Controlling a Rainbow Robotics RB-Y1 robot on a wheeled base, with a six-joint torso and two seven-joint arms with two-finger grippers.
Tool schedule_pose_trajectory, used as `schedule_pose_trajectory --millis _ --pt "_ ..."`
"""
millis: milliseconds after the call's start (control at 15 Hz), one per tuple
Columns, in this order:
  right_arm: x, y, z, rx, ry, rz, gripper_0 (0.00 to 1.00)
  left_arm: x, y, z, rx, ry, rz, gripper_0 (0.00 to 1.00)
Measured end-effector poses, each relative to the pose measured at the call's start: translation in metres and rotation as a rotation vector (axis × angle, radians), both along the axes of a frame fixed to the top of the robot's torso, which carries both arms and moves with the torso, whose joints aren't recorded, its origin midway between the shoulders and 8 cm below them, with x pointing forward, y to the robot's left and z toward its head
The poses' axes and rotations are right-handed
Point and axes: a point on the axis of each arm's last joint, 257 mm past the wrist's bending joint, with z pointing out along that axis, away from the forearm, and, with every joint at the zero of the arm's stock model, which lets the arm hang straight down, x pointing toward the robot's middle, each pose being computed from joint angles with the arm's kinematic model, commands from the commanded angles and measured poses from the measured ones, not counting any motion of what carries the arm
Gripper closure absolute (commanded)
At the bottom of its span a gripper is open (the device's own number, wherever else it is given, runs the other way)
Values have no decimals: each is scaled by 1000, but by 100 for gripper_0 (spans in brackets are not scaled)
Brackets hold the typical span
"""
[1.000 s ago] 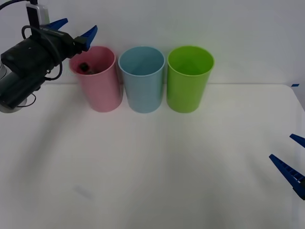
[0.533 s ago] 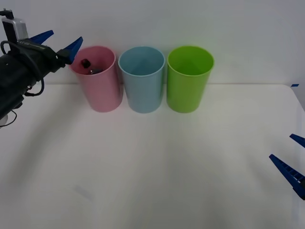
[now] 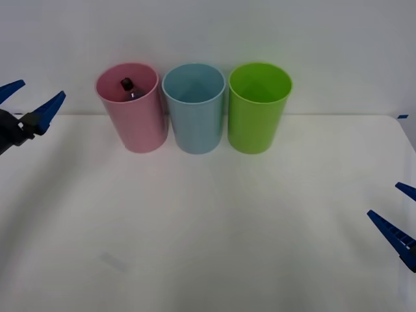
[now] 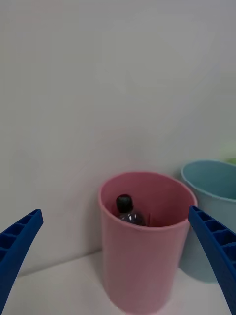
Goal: Grasp the object on the table and drop it into the matching bin: aluminum can to the light blue bin, PET bottle to the pink bin.
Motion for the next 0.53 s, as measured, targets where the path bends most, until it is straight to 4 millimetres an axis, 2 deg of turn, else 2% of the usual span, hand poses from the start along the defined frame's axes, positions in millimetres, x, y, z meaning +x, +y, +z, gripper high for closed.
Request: schedule_pose_trajectory --millis 333,533 --pt "0 0 0 0 0 0 0 -59 37 -37 71 73 -34 0" --pt "0 0 0 0 0 0 0 -92 47 -57 132 103 -72 0"
